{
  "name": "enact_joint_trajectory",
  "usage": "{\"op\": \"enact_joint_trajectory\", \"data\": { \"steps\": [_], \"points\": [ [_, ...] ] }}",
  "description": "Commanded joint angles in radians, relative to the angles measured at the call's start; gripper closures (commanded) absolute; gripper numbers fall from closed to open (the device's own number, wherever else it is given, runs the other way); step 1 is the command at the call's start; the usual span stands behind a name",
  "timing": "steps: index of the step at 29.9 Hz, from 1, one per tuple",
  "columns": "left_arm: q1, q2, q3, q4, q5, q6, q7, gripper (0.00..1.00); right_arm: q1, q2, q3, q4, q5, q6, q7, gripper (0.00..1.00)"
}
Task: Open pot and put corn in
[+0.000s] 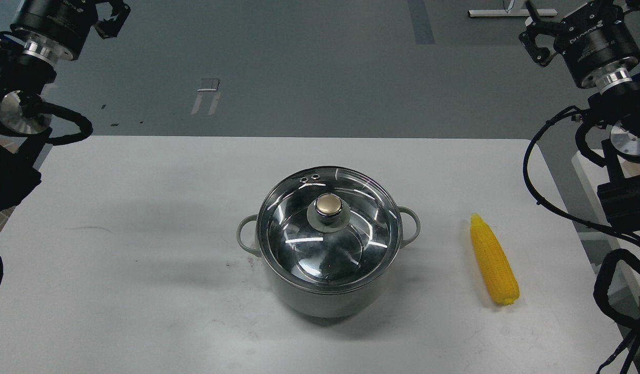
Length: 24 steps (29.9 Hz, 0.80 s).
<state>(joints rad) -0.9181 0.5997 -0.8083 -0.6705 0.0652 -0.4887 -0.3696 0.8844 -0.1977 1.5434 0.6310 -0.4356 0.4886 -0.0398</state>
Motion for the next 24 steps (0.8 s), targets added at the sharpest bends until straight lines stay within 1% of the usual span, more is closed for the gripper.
{"op": "enact_joint_trajectory", "data": {
  "steps": [1,10,12,18,21,23,24],
  "points": [
    [-0.001,-0.005,0.001,0.0,-0.001,0.0,0.005,0.02,-0.001,-0.002,0.0,0.001,0.0,0.0,0.0,0.0],
    [-0.005,-0.014,0.001,-0.001,-0.001,0.0,0.012,0.02,0.001,-0.002,0.0,0.004,0.0,0.0,0.0,0.0],
    [-0.007,-0.014,0.0,-0.001,-0.002,0.0,0.005,0.02,-0.001,-0.011,0.0,0.009,0.0,0.0,-0.002,0.0],
    [-0.007,-0.008,0.008,-0.003,0.005,0.0,0.003,0.02,-0.001,-0.014,0.0,0.01,0.0,0.0,0.0,0.0],
    [-0.004,0.012,0.014,-0.046,0.011,0.0,-0.003,0.02,-0.001,-0.014,0.0,0.012,0.001,0.0,0.0,0.0],
    [0.01,0.064,0.02,-0.139,0.04,0.0,-0.005,0.02,-0.001,-0.014,0.0,0.013,0.001,0.0,-0.002,0.0],
    [0.013,0.078,0.02,-0.164,0.056,0.0,-0.005,0.02,-0.001,-0.014,0.0,0.013,0.001,0.0,0.0,0.0]
  ]
}}
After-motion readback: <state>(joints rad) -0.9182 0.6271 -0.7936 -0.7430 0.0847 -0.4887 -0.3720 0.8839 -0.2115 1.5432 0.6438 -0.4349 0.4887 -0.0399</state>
